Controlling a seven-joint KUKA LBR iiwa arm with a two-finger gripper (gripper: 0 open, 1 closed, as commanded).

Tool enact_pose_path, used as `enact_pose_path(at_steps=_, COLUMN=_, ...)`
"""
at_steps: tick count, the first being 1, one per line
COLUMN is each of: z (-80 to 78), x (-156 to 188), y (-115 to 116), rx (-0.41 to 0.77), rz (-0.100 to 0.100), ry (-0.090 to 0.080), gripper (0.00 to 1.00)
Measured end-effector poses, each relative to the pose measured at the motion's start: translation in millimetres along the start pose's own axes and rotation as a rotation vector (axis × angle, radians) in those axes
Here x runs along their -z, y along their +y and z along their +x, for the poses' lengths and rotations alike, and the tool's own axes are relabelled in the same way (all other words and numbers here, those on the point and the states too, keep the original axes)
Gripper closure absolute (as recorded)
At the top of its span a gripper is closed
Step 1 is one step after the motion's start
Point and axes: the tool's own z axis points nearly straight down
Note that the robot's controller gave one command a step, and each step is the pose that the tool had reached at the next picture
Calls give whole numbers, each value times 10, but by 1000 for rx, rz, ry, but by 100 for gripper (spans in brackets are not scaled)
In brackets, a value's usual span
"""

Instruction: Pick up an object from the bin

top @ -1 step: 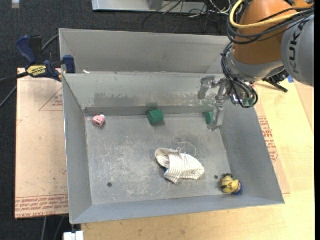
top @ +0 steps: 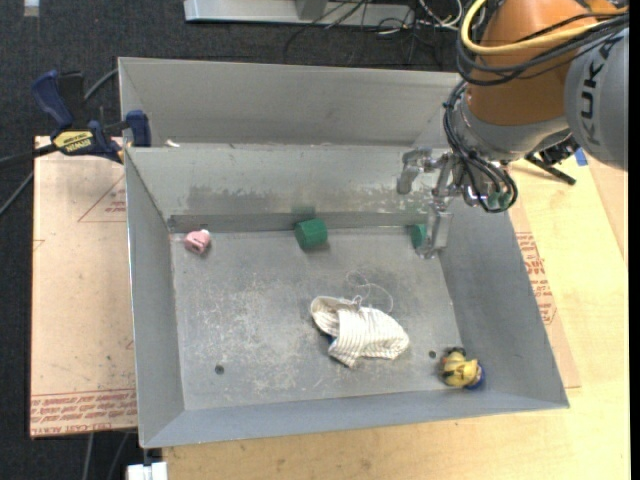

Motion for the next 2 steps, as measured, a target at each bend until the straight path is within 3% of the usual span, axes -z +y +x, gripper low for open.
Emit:
enact_pose_path(at_steps=1, z=185, x=-658, y=-39, rx=37, rz=0, ry=-1, gripper=0)
enact_pose_path(at_steps=2, z=335, x=-1457, y=130, rx=136, rz=-2, ry=3, gripper=0)
